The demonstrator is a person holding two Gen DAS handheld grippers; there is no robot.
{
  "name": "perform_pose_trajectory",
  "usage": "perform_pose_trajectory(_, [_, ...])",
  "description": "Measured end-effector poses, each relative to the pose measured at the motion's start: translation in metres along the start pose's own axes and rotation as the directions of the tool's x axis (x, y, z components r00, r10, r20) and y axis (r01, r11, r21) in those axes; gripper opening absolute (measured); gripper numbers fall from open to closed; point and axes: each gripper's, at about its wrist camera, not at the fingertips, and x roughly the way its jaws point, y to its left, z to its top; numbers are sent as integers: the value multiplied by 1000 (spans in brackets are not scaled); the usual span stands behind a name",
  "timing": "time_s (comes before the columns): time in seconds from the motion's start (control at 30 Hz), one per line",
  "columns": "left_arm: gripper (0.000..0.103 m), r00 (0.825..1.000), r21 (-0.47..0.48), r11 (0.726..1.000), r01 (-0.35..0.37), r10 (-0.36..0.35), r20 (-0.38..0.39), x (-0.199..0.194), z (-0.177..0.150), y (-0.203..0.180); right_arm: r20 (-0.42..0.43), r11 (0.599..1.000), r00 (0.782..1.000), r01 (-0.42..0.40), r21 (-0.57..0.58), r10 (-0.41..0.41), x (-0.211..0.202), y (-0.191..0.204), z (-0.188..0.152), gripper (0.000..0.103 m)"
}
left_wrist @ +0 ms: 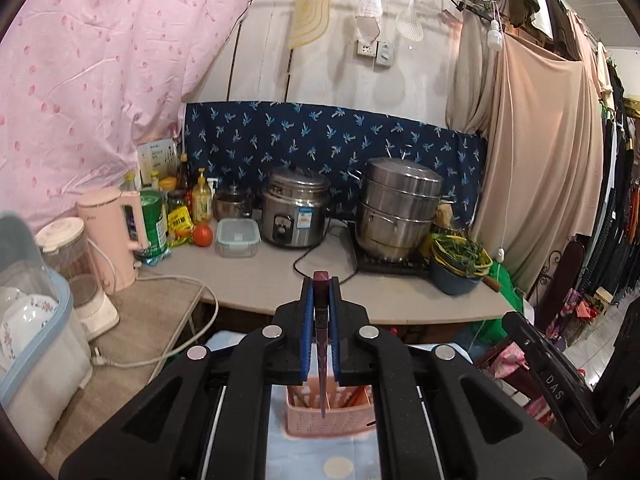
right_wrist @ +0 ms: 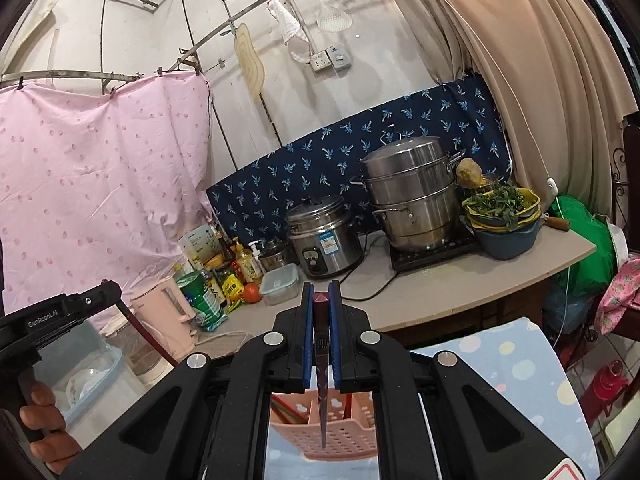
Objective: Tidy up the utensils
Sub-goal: 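Lift both dark red chopsticks with both tools over the pink basket, then lower both chopsticks into the basket and open both tools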
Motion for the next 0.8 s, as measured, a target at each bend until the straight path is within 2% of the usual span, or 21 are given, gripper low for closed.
perform_pose_trajectory(0.13, [7,1000,4,1000,-18,18,2,24,4,0,8,1000,1000,4,3,-4,25,0,7,7])
perform_pose_trajectory(0.23, [7,1000,-1,1000,-22,22,-7,40,3,3,-16,1000,1000,10,8,-10,45,-2,4,7])
perform_pose_trajectory(0.53, [7,994,-22,999,-35,32,-102,86,-25,19,-135,999,990,37,9,-36,88,-14,-42,7])
perform_pose_trajectory(0.8, [7,985,-31,998,-47,41,-169,111,-49,28,-196,998,979,56,-16,-58,106,-15,-69,7])
